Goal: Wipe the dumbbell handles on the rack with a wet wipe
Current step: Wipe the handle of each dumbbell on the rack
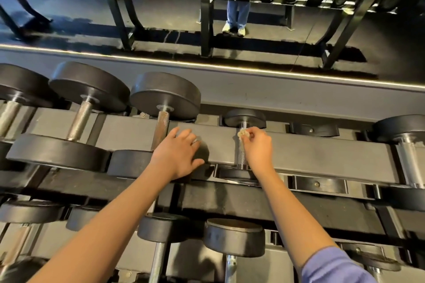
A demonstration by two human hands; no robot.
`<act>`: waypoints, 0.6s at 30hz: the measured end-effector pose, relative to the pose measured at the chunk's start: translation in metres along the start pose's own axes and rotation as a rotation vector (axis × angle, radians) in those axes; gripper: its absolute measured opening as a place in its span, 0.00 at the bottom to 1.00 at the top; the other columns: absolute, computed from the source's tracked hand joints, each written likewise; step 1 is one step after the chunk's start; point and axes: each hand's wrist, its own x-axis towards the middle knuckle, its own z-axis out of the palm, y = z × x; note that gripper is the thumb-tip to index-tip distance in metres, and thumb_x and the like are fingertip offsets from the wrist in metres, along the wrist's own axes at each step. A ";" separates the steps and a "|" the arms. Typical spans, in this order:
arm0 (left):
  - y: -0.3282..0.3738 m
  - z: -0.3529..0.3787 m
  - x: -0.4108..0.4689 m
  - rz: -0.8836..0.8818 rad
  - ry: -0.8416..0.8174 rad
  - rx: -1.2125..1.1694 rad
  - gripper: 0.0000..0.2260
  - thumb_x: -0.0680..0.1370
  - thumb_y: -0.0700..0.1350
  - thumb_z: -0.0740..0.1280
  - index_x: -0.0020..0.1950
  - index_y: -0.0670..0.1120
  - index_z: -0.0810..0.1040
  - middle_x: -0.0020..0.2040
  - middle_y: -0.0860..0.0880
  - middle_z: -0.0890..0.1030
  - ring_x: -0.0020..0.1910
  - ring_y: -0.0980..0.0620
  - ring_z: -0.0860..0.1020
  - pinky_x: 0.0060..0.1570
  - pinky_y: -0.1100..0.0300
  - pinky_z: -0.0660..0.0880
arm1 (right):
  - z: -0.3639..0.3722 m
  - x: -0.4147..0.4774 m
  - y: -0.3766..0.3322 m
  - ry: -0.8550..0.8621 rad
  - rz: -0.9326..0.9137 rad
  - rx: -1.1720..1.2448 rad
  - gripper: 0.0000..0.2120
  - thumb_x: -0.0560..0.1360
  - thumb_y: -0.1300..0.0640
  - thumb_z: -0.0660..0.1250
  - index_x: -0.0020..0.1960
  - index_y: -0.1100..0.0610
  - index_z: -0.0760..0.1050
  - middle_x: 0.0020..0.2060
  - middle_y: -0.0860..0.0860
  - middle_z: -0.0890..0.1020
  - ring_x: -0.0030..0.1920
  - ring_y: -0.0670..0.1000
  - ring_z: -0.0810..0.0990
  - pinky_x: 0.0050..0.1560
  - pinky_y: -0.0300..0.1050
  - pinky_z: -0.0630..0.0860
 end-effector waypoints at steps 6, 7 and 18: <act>0.001 -0.001 -0.001 -0.019 -0.026 0.007 0.29 0.81 0.62 0.47 0.77 0.47 0.57 0.77 0.46 0.58 0.77 0.46 0.51 0.74 0.47 0.47 | 0.003 -0.010 0.010 -0.009 -0.023 0.012 0.07 0.75 0.61 0.67 0.50 0.63 0.81 0.45 0.58 0.80 0.43 0.55 0.79 0.41 0.42 0.70; 0.001 -0.001 0.000 -0.018 -0.029 0.010 0.29 0.81 0.62 0.47 0.77 0.47 0.58 0.77 0.46 0.59 0.77 0.46 0.51 0.74 0.46 0.47 | 0.002 -0.015 0.013 -0.017 -0.016 0.010 0.06 0.75 0.61 0.68 0.49 0.63 0.81 0.45 0.57 0.80 0.42 0.54 0.78 0.40 0.41 0.68; 0.004 0.002 0.020 0.040 -0.046 -0.051 0.27 0.81 0.60 0.48 0.76 0.46 0.58 0.77 0.46 0.58 0.77 0.46 0.51 0.74 0.44 0.49 | 0.008 0.006 0.003 -0.002 0.022 -0.059 0.07 0.75 0.60 0.68 0.51 0.61 0.81 0.45 0.56 0.81 0.45 0.55 0.80 0.43 0.45 0.75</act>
